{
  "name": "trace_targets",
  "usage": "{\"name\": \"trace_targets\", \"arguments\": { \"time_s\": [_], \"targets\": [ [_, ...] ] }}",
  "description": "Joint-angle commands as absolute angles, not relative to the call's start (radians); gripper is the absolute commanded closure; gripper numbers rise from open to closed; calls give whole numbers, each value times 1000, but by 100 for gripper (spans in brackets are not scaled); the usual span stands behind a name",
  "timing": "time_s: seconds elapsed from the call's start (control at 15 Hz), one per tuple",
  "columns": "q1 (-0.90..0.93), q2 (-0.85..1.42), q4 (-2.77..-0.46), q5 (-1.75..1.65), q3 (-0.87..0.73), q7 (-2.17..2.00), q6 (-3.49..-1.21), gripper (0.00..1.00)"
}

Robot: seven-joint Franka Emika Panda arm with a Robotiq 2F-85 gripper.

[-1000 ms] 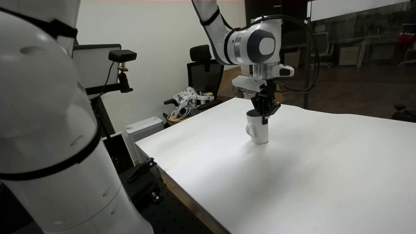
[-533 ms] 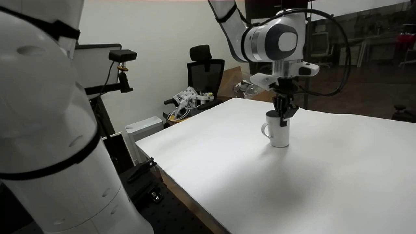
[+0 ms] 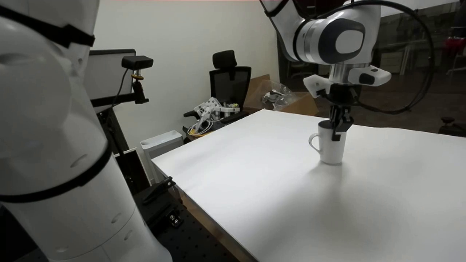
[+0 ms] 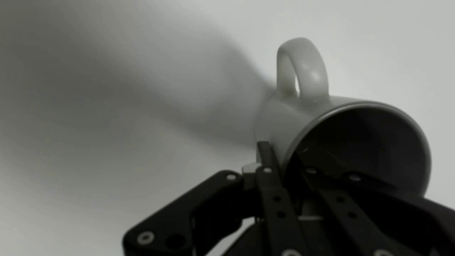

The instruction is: Move the white mug from left to right

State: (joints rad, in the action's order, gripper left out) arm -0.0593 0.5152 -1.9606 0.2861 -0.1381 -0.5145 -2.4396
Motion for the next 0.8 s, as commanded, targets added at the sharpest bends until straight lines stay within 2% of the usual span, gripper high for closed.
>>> {"name": "trace_targets", "arguments": {
  "time_s": [0.0, 0.53, 0.6, 0.73],
  "targets": [
    [-57, 536, -1917, 320, -139, -569, -2453, 98],
    [-53, 559, -1898, 326, -141, -618, -2458, 98],
    [-52, 560, -1897, 325, -141, -621, -2458, 66],
    [-50, 555, -1898, 324, -143, -631, -2461, 59]
  ]
}}
